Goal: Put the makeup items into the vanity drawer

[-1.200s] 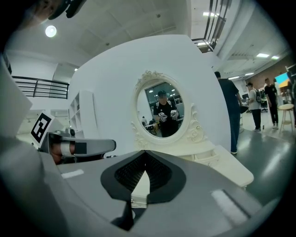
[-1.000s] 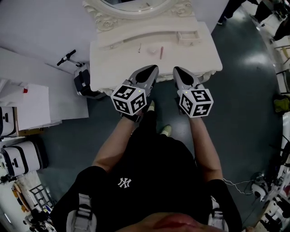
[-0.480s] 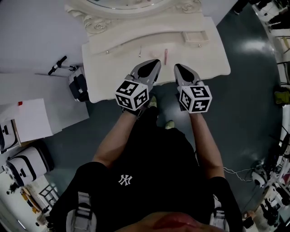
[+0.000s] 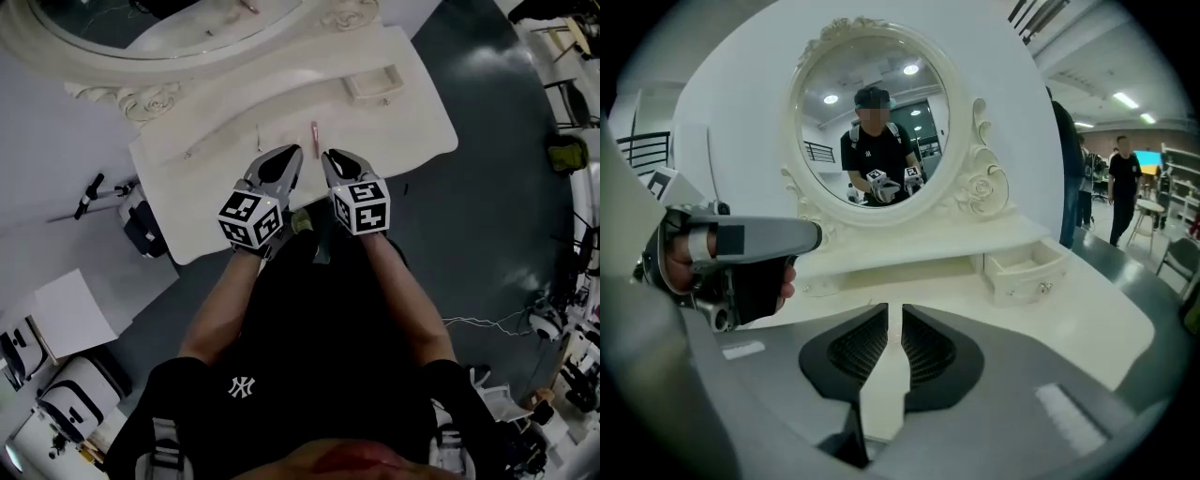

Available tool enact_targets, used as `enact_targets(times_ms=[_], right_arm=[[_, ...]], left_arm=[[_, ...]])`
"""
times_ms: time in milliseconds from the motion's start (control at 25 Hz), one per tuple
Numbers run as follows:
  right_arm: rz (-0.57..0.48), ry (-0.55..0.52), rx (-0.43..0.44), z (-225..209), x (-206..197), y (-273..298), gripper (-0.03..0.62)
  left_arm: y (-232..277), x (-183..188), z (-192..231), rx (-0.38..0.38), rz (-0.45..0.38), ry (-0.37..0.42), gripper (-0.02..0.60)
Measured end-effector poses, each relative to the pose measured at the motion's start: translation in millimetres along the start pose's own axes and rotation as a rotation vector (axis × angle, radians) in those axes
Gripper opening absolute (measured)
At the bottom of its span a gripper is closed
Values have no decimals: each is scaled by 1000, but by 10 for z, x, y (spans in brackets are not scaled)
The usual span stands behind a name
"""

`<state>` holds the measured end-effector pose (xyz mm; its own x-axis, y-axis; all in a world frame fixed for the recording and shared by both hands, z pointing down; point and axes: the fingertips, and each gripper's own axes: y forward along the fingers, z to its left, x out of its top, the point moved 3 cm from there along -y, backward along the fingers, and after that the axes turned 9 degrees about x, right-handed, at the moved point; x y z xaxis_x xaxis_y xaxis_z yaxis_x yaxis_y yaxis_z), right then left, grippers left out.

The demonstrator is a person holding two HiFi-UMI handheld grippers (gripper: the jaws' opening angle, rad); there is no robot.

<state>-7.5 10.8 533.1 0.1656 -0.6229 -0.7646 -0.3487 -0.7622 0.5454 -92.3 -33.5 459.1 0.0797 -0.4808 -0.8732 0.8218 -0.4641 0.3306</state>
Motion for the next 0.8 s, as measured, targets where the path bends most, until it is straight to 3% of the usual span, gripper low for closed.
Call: enact_targets(times_ms=[200,800], right_arm=[[51,38,4,-167,-157,253,83],[246,-21,-55,-446,-640,989,135]], left_arm=[[200,-88,129,12,36,-4,0],[525,-279,566,74,66,-45,0]])
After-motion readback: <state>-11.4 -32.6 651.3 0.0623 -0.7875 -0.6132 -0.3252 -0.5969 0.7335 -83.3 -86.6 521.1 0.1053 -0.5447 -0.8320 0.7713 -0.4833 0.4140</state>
